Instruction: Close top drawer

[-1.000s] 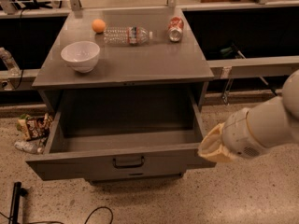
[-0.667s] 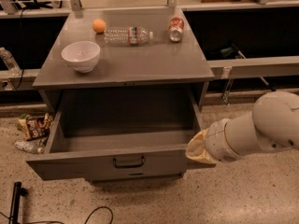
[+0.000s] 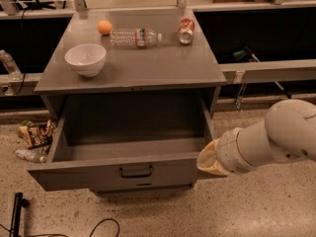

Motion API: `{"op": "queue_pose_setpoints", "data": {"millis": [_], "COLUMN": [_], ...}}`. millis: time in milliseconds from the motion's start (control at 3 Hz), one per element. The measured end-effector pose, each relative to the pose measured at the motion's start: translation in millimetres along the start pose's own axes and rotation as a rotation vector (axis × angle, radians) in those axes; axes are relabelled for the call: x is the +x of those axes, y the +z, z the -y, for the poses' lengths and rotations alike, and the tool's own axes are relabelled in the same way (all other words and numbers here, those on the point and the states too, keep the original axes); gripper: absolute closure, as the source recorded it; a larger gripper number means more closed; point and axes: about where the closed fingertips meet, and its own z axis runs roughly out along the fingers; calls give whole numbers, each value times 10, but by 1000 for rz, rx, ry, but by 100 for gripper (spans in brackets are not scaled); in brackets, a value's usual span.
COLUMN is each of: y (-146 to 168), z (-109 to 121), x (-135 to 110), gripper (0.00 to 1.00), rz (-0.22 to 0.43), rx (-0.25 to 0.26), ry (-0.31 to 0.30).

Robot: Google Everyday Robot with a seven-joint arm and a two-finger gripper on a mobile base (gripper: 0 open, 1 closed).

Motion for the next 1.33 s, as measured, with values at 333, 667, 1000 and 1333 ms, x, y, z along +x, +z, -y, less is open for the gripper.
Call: {"op": "queue_pose_setpoints", "data": {"millis": [333, 667, 1000, 1333], "y": [117, 377, 590, 729], "z": [-19, -40, -14, 76], "x": [67, 145, 207, 216], "gripper": [100, 100, 100, 100], "rz": [4, 9, 19, 12], "rx": [-38, -80, -92, -30], "ry": [-23, -59, -93, -182]}}
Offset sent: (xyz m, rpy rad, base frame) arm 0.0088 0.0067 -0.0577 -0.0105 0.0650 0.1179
